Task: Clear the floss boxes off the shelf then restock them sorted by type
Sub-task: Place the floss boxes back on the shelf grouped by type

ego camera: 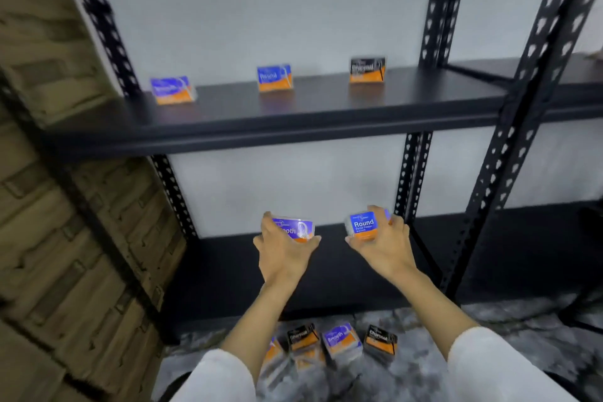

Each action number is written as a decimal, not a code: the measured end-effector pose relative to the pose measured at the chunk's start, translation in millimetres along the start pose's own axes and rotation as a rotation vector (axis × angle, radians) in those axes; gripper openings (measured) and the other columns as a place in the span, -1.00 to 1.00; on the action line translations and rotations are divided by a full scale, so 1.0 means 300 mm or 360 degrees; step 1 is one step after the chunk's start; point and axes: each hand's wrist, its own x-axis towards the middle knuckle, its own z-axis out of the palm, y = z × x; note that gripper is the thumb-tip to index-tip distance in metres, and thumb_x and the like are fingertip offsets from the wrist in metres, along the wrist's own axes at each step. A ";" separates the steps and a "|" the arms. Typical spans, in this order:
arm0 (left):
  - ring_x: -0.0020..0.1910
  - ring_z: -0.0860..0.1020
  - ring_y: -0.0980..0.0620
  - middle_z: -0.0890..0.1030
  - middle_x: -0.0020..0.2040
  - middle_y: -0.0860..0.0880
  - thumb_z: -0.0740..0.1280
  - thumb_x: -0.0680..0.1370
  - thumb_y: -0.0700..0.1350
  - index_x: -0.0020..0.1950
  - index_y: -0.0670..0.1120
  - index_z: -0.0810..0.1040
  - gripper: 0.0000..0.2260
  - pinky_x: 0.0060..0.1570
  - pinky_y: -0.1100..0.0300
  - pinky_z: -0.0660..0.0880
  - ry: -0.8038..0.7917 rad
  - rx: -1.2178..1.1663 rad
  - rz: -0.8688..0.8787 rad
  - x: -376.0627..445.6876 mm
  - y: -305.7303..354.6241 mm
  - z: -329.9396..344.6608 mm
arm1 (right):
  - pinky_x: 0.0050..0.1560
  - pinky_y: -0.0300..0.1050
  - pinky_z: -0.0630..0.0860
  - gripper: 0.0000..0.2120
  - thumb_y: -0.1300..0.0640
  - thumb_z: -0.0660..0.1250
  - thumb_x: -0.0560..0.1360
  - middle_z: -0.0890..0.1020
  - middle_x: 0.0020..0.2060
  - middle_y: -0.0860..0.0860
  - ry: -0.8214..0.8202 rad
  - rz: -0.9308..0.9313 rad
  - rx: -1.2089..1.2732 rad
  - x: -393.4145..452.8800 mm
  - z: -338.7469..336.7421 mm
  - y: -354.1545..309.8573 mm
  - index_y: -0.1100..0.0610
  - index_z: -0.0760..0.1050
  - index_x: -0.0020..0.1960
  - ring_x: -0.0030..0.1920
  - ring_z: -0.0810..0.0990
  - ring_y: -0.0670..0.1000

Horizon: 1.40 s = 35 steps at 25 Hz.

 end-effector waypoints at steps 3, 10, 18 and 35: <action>0.30 0.32 -0.03 0.32 0.36 0.00 0.55 0.29 0.14 0.48 -0.04 0.10 -0.07 0.03 0.06 0.52 0.0148 0.0004 0.0238 0.006 0.115 -0.138 | 0.25 -0.06 0.31 -0.27 -0.11 0.44 0.37 0.30 0.32 0.12 0.0124 -0.0176 0.0057 -0.011 -0.112 -0.163 -0.05 0.21 0.45 0.32 0.23 0.11; 0.28 0.33 0.00 0.31 0.35 0.00 0.54 0.31 0.15 0.52 -0.02 0.10 -0.07 0.00 0.23 0.41 0.0473 -0.0155 0.0439 0.084 0.318 -0.363 | 0.23 -0.09 0.37 -0.23 -0.13 0.46 0.36 0.31 0.28 0.07 0.0305 -0.0440 0.0207 0.050 -0.253 -0.430 -0.07 0.20 0.46 0.29 0.29 0.08; 0.22 0.46 -0.20 0.40 0.33 -0.09 0.50 0.27 0.27 0.48 -0.07 0.14 -0.06 0.21 -0.14 0.44 0.0731 0.0094 0.0360 0.375 0.353 -0.573 | 0.14 -0.14 0.36 -0.25 -0.12 0.46 0.37 0.26 0.32 0.07 0.0308 -0.0625 0.0322 0.212 -0.215 -0.644 -0.10 0.21 0.46 0.30 0.24 0.05; 0.27 0.41 -0.29 0.27 0.37 -0.20 0.60 0.28 0.04 0.41 -0.20 0.14 -0.10 0.14 -0.14 0.43 0.0710 0.0162 0.0003 1.082 0.130 -0.855 | 0.05 -0.21 0.33 -0.33 -0.12 0.44 0.38 0.26 0.27 -0.02 0.0290 -0.0814 0.0343 0.580 0.036 -0.839 -0.16 0.22 0.40 0.17 0.21 -0.10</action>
